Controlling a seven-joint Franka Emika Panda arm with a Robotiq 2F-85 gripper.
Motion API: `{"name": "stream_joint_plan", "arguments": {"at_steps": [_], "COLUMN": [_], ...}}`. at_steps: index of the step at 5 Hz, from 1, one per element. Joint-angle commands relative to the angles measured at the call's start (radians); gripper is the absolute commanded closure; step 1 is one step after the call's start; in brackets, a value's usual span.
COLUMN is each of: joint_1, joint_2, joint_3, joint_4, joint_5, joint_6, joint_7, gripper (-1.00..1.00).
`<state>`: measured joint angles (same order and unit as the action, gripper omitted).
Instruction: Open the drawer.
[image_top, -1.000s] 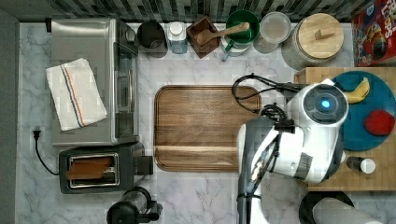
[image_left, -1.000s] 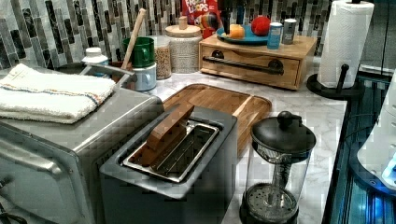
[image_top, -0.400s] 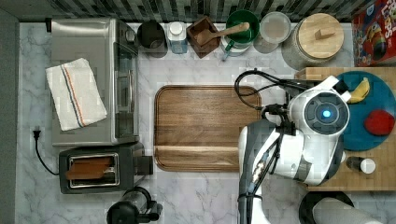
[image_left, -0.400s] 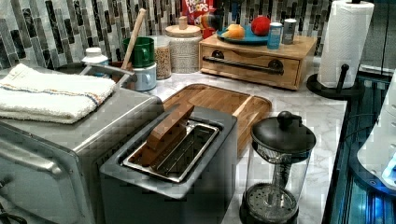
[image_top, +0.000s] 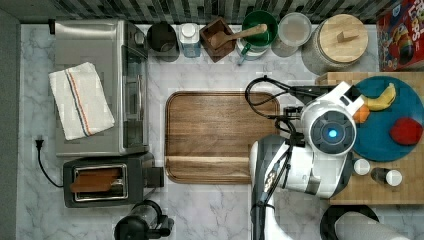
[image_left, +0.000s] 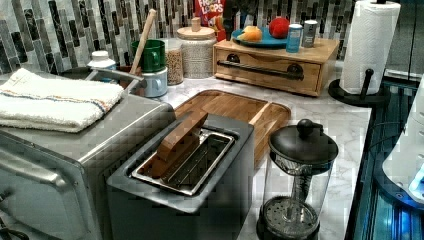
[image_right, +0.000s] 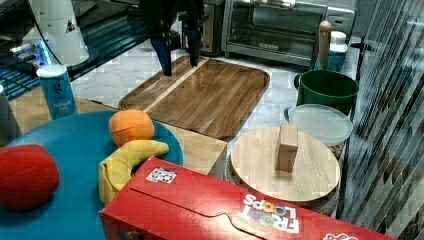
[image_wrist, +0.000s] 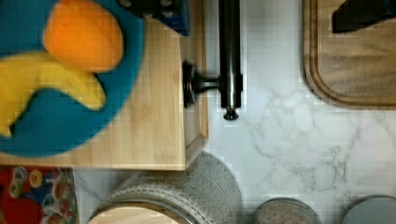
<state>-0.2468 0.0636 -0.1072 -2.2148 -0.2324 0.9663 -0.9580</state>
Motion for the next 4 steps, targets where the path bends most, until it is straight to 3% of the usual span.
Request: {"name": "stream_joint_plan", "arguments": {"at_steps": [1,2,3,4], "joint_1": [-0.04,-0.041,-0.001,-0.011], "joint_2": [0.1,0.119,0.108,0.089], "joint_3": [-0.018,-0.032,-0.06,-0.028], "joint_4": [-0.115,-0.14,-0.144,-0.142], "joint_5": [-0.014,-0.072,-0.077,-0.069], "joint_6": [0.1,0.168,0.142,0.091], "joint_7": [-0.09,-0.036,-0.007,-0.013], "gripper": [-1.0,-1.0,-1.0,-1.0]}}
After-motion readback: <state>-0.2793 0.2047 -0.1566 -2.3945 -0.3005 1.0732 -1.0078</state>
